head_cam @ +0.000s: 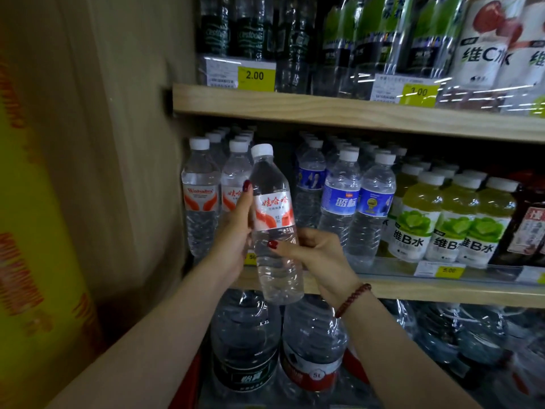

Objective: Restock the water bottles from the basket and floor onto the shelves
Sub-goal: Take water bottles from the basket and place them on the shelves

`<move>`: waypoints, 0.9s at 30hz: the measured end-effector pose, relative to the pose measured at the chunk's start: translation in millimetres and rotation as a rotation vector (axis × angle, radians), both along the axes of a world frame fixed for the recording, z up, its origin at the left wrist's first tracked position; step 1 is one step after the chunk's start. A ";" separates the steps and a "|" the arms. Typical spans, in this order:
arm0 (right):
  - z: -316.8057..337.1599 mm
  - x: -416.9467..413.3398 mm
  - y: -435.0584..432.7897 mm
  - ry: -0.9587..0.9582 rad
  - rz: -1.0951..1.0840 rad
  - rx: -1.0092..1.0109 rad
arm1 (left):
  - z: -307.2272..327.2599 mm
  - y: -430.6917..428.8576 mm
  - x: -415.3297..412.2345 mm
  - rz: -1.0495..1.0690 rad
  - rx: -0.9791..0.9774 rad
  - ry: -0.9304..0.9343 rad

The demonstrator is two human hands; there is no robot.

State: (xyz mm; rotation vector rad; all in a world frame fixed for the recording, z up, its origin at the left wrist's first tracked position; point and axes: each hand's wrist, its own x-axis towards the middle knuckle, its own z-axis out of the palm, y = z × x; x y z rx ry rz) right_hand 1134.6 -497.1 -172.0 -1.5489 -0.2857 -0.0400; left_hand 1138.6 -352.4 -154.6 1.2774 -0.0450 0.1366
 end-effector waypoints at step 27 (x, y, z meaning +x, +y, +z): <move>-12.3 112.3 34.4 -0.028 -0.253 0.047 | -87.7 35.9 48.1 0.534 0.906 -0.304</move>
